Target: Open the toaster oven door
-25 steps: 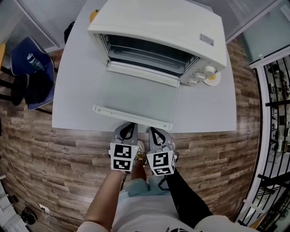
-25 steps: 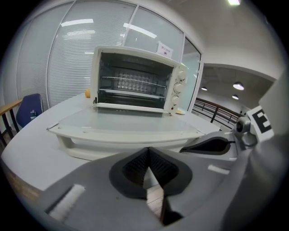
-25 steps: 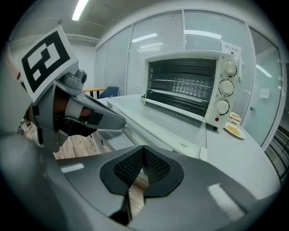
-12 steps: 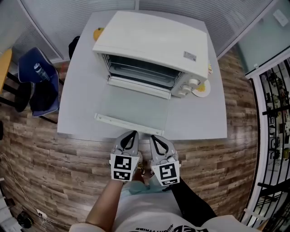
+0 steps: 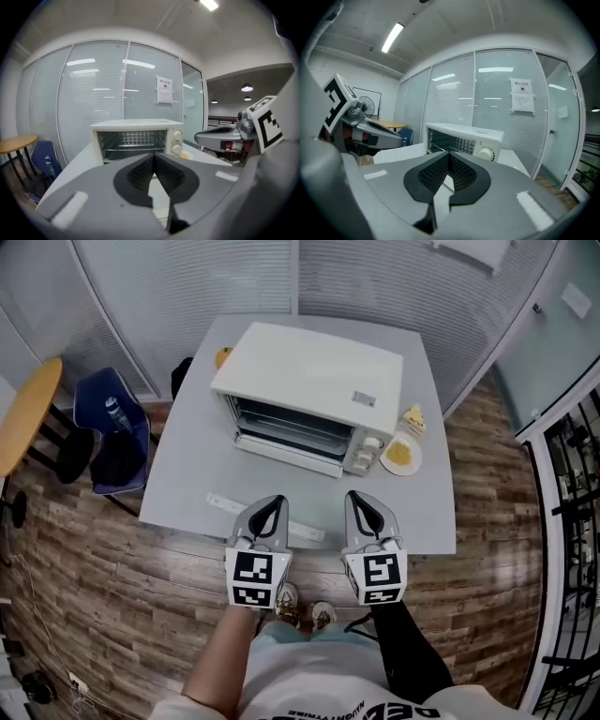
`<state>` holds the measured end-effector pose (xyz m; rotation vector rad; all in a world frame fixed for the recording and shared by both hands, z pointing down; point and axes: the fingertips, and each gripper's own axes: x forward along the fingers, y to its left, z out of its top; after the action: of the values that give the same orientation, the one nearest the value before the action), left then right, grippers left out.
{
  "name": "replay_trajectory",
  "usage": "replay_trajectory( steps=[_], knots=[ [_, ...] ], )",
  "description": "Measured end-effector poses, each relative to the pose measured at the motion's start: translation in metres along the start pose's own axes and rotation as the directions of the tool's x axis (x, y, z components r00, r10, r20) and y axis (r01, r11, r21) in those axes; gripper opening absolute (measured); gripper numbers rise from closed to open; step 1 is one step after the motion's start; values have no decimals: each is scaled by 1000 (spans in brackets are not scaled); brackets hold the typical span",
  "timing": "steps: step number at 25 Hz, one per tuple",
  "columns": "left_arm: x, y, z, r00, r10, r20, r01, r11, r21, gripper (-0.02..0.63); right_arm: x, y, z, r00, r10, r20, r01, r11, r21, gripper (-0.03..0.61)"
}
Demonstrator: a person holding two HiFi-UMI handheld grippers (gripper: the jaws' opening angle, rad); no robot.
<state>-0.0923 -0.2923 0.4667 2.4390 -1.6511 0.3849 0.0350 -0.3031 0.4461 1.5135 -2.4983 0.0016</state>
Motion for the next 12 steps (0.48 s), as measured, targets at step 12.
replay_trajectory(
  steps=[12],
  knots=[
    [-34, -31, 89, 981, 101, 164, -113, 992, 63, 58, -52, -43, 75, 990, 34, 136, -31, 999, -24, 3]
  ],
)
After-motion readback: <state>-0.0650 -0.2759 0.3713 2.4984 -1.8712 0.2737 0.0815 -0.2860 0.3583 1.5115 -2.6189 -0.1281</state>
